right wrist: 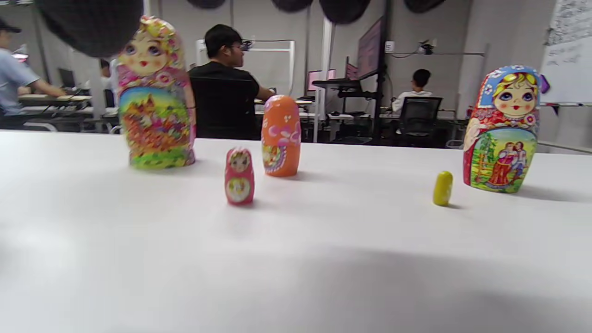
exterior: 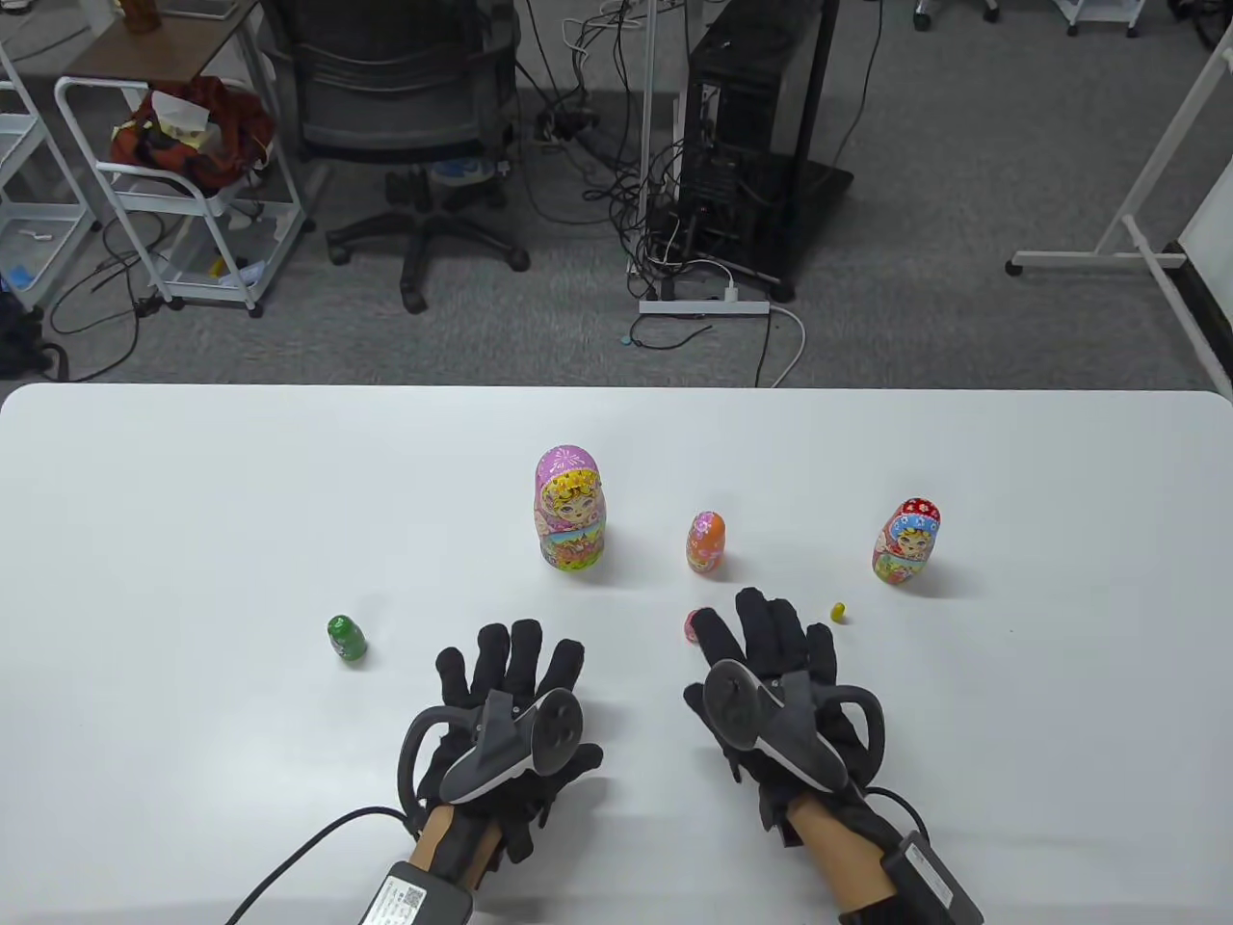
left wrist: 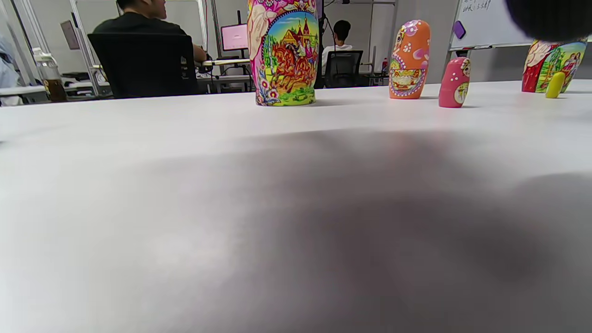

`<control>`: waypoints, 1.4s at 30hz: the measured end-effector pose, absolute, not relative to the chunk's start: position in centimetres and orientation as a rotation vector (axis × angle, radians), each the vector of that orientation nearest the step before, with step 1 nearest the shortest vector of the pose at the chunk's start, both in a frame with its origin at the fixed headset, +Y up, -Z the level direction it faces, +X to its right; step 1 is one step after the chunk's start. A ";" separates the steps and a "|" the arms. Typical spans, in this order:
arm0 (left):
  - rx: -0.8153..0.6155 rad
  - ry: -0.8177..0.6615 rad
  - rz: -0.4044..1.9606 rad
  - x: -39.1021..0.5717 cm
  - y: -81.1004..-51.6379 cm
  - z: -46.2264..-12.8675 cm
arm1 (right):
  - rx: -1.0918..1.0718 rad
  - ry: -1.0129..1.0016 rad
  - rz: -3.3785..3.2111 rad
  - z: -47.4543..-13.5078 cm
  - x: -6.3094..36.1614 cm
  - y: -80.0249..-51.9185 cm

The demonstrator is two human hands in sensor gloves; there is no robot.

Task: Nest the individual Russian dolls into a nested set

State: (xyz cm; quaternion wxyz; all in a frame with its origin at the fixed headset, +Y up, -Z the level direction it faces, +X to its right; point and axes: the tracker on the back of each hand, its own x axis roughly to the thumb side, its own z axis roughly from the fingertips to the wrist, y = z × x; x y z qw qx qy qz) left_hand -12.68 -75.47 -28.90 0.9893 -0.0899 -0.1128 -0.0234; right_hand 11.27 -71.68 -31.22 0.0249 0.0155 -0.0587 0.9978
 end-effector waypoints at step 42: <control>0.015 -0.320 0.447 -11.6 -72.5 -27.3 | 0.674 -0.129 2.546 -27.7 7.7 -71.2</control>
